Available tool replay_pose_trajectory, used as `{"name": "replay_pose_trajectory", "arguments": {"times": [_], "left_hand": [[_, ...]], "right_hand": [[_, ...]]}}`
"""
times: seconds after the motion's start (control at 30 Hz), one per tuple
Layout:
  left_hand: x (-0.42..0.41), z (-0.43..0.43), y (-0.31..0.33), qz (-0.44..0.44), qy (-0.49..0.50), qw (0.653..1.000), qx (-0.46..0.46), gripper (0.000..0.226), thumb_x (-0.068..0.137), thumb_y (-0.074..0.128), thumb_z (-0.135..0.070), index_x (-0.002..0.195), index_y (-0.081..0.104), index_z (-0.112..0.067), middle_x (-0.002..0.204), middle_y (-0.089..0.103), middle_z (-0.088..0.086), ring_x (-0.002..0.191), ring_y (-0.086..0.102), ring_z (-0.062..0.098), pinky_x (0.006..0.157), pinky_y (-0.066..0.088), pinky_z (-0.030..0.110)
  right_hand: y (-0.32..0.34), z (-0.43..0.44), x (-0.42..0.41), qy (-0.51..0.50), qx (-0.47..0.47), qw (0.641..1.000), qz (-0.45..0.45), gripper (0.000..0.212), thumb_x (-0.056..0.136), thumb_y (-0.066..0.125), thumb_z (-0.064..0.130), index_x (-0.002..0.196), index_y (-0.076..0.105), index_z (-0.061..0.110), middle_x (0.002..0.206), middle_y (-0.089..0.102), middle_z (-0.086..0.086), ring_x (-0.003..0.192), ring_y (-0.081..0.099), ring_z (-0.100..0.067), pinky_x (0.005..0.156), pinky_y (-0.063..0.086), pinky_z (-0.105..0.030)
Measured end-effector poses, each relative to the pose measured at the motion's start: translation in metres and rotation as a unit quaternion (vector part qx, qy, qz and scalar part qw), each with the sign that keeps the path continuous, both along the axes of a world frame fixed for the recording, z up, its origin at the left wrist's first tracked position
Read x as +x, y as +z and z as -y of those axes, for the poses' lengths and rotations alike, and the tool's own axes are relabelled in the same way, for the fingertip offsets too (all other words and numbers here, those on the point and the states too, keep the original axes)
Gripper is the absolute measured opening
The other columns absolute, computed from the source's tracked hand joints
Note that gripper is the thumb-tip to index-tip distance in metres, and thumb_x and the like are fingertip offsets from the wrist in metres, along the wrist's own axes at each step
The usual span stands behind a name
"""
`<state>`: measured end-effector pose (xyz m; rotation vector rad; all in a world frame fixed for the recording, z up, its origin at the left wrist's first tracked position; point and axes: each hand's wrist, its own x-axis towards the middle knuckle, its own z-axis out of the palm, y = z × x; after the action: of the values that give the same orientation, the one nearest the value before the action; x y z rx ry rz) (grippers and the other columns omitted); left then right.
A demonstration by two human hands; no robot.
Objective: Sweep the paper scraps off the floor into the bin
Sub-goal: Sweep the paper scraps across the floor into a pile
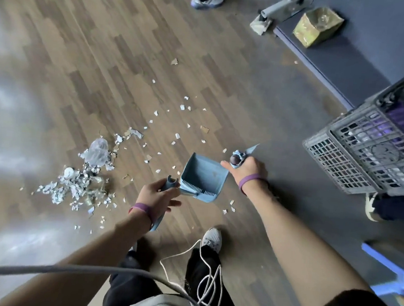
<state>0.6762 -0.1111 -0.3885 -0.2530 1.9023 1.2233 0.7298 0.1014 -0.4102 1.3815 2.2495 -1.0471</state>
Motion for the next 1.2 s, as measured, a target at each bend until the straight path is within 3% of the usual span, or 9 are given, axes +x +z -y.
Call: {"name": "replay_pose_trajectory", "arguments": {"times": [0.2, 0.43, 0.57, 0.73, 0.93, 1.2], "left_hand": [[-0.056, 0.107, -0.007, -0.003, 0.041, 0.999, -0.005, 0.018, 0.088, 0.058, -0.001, 0.092, 0.063, -0.018, 0.080, 0.067, -0.003, 0.052, 0.067, 0.006, 0.048, 0.042, 0.020], [-0.130, 0.272, 0.010, -0.005, 0.095, 0.995, -0.021, 0.019, 0.087, 0.060, -0.001, 0.083, 0.063, -0.020, 0.079, 0.067, -0.001, 0.055, 0.068, 0.013, 0.055, 0.041, 0.026], [-0.159, 0.359, 0.019, -0.016, 0.132, 0.990, -0.046, 0.021, 0.086, 0.060, 0.000, 0.082, 0.064, -0.020, 0.079, 0.067, 0.000, 0.055, 0.069, 0.012, 0.054, 0.041, 0.026], [-0.180, 0.435, 0.031, -0.032, 0.168, 0.982, -0.079, 0.022, 0.085, 0.057, 0.002, 0.089, 0.066, -0.018, 0.082, 0.067, 0.002, 0.057, 0.069, 0.012, 0.053, 0.041, 0.025], [-0.196, 0.476, 0.048, -0.059, 0.182, 0.977, -0.090, 0.027, 0.084, 0.055, 0.003, 0.083, 0.065, -0.022, 0.082, 0.066, 0.005, 0.065, 0.070, 0.018, 0.056, 0.041, 0.026], [-0.209, 0.451, 0.060, -0.067, 0.188, 0.979, -0.039, 0.027, 0.083, 0.054, 0.004, 0.081, 0.065, -0.021, 0.074, 0.066, 0.001, 0.055, 0.068, 0.013, 0.055, 0.041, 0.026]], "right_hand": [[-0.022, 0.132, -0.071, 0.025, 0.017, 0.999, -0.013, 0.038, 0.086, 0.060, 0.042, 0.092, 0.068, 0.005, 0.098, 0.069, -0.021, 0.096, 0.064, -0.038, 0.076, 0.047, -0.033], [-0.008, 0.313, -0.184, 0.032, -0.010, 0.998, -0.062, 0.040, 0.091, 0.053, 0.040, 0.096, 0.068, 0.003, 0.101, 0.069, -0.022, 0.098, 0.063, -0.039, 0.080, 0.048, -0.035], [0.014, 0.413, -0.244, 0.081, -0.044, 0.992, -0.083, 0.042, 0.092, 0.053, 0.041, 0.104, 0.067, 0.004, 0.111, 0.066, -0.022, 0.106, 0.061, -0.039, 0.086, 0.047, -0.036], [0.044, 0.508, -0.296, 0.168, -0.061, 0.977, -0.121, 0.045, 0.093, 0.050, 0.045, 0.103, 0.067, 0.005, 0.108, 0.067, -0.020, 0.104, 0.061, -0.039, 0.086, 0.047, -0.037], [0.068, 0.542, -0.319, 0.235, -0.047, 0.961, -0.137, 0.040, 0.097, 0.046, 0.037, 0.105, 0.064, 0.002, 0.110, 0.066, -0.022, 0.105, 0.059, -0.039, 0.084, 0.046, -0.037], [0.085, 0.480, -0.320, 0.144, 0.012, 0.979, -0.145, 0.034, 0.092, 0.052, 0.036, 0.098, 0.067, 0.005, 0.107, 0.067, -0.020, 0.101, 0.061, -0.040, 0.082, 0.048, -0.036]]}}
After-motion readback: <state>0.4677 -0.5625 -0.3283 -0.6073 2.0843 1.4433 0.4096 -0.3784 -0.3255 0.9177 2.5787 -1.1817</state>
